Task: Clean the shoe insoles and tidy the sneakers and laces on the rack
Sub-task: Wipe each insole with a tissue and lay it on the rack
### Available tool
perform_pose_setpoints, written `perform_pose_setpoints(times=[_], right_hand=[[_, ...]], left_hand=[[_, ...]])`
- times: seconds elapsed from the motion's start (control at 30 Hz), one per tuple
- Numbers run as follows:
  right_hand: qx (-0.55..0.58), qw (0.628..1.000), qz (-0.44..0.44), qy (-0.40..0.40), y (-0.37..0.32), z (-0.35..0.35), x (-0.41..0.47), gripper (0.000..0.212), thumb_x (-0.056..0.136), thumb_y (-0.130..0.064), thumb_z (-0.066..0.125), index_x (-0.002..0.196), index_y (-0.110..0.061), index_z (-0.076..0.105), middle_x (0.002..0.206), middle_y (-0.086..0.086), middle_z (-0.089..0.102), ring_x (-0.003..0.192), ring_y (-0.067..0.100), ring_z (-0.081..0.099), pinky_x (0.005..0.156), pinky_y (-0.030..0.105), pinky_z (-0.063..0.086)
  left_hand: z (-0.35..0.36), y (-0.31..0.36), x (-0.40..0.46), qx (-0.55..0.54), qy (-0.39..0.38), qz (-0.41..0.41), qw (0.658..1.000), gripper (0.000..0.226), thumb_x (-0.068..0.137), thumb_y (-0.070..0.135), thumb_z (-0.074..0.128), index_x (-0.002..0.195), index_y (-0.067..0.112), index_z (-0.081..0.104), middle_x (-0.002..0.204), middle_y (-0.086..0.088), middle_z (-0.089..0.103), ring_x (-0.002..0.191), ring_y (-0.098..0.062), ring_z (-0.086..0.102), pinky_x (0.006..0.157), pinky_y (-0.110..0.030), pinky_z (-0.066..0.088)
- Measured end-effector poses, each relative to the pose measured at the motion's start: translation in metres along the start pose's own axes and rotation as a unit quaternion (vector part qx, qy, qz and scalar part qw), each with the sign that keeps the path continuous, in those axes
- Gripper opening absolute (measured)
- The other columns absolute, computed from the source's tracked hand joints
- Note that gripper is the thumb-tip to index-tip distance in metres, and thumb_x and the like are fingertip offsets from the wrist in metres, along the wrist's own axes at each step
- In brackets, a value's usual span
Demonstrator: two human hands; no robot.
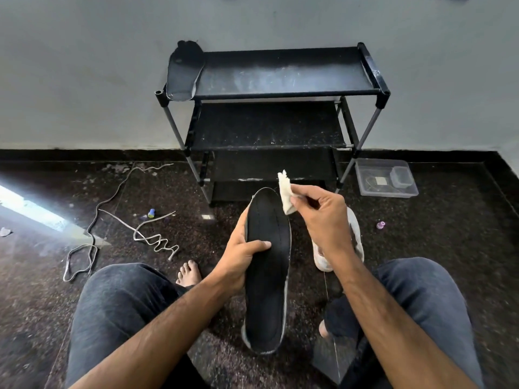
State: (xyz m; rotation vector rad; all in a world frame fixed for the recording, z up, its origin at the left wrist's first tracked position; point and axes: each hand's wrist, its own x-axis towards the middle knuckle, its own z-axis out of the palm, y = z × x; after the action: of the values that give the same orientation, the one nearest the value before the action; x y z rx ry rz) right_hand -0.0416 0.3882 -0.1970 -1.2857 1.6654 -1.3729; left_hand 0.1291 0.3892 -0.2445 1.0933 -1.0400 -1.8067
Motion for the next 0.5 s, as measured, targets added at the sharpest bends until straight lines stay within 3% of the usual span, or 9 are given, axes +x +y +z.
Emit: perform_pose_setpoints(times=[0.1, 0.17, 0.27, 0.37, 0.5], right_hand=[[-0.144, 0.984, -0.108, -0.004, 0.009, 0.002, -0.002, 0.027, 0.089, 0.003, 0.07, 0.112, -0.01, 0.077, 0.104, -0.003, 0.076, 0.096, 0.003, 0.068, 0.087, 0.009, 0.05], [-0.189, 0.967, -0.162, -0.057, 0.014, 0.014, -0.008, 0.027, 0.09, 0.002, 0.068, 0.113, -0.008, 0.077, 0.108, 0.0, 0.073, 0.1, 0.008, 0.066, 0.091, 0.012, 0.05], [-0.269, 0.928, -0.217, -0.137, 0.02, 0.03, -0.02, 0.025, 0.098, -0.013, 0.064, 0.122, -0.012, 0.073, 0.121, -0.001, 0.064, 0.107, 0.014, 0.056, 0.097, 0.02, 0.047], [-0.264, 0.931, -0.216, -0.133, 0.021, 0.031, -0.02, 0.021, 0.1, -0.016, 0.063, 0.118, -0.012, 0.074, 0.116, -0.003, 0.062, 0.101, 0.013, 0.056, 0.09, 0.023, 0.052], [-0.234, 0.949, -0.198, -0.079, 0.02, 0.024, -0.008, 0.012, 0.095, -0.005, 0.067, 0.102, -0.006, 0.077, 0.095, 0.0, 0.065, 0.086, 0.014, 0.064, 0.076, 0.032, 0.057]], left_hand=[[0.001, -0.003, 0.0, 0.001, -0.017, -0.014, 1.0, 0.09, 0.08, -0.02, 0.056, 0.153, 0.029, 0.04, 0.145, -0.007, 0.059, 0.133, -0.027, 0.057, 0.105, -0.042, 0.051], [0.005, -0.001, -0.002, 0.002, -0.03, -0.016, 0.999, 0.085, 0.083, -0.026, 0.049, 0.152, 0.025, 0.042, 0.139, -0.012, 0.062, 0.124, -0.027, 0.062, 0.092, -0.036, 0.057], [0.007, 0.001, -0.002, 0.011, -0.04, -0.011, 0.999, 0.078, 0.084, -0.029, 0.045, 0.146, 0.018, 0.046, 0.131, -0.018, 0.064, 0.117, -0.028, 0.066, 0.087, -0.032, 0.059], [0.003, 0.002, -0.003, 0.019, -0.05, -0.021, 0.998, 0.082, 0.084, -0.029, 0.042, 0.147, 0.023, 0.045, 0.128, -0.015, 0.065, 0.113, -0.026, 0.067, 0.086, -0.032, 0.06], [0.005, 0.004, -0.007, 0.04, -0.081, -0.02, 0.996, 0.088, 0.084, -0.03, 0.041, 0.153, 0.026, 0.04, 0.129, -0.009, 0.065, 0.113, -0.022, 0.066, 0.086, -0.032, 0.059]])
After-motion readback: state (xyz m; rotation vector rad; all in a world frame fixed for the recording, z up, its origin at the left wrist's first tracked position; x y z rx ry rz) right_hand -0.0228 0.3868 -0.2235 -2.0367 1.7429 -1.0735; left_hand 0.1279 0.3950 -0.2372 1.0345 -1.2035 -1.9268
